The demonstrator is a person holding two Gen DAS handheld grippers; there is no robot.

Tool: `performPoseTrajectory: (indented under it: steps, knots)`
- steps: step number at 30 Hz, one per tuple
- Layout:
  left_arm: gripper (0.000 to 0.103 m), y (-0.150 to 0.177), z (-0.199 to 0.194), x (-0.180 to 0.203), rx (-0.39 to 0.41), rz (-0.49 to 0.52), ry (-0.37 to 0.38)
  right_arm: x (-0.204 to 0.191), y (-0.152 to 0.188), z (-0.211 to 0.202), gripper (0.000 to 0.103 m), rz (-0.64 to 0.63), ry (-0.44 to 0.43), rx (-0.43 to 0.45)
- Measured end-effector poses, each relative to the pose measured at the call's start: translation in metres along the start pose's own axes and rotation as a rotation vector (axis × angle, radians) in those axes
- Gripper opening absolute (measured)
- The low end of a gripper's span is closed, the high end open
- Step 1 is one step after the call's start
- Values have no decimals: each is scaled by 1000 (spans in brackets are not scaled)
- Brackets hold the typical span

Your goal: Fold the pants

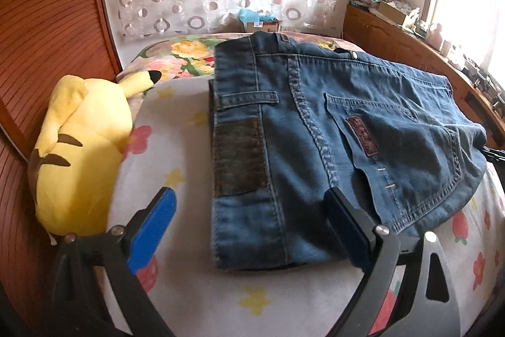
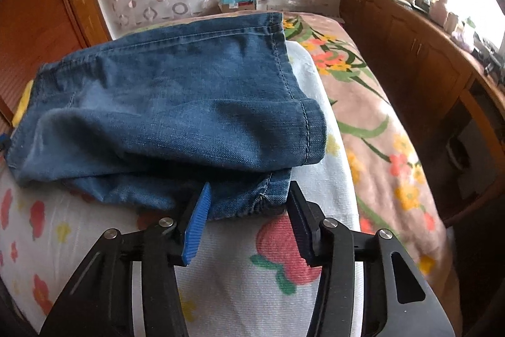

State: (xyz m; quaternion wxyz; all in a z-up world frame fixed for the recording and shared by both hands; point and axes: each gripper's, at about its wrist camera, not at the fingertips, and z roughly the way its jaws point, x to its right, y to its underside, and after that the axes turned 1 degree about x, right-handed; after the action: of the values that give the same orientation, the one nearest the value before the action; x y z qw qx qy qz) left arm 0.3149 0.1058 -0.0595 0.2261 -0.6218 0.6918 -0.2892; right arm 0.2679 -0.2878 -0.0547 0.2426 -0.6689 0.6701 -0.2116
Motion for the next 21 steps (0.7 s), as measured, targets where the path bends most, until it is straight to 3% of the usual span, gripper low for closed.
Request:
performPoseTrajectory:
  steps: [7,10,16,19,21]
  knots:
    - [72,16,-8,-14,-12,-17,-6,-1,0,1,43,-13,9,1]
    - [68,20,-7,-18,-22,-44,24,0,0,0,37,-17,18,3]
    - [66,26,3,-10,-41,-34,15,2,0,1,25,-24,20,4]
    - [44,26,0,-6,-34,-26,52,2,-1,1,17,-30,1,6]
    - [37,26,-2,0,-32,-6,40,2,-1,0,15,-38,0,10]
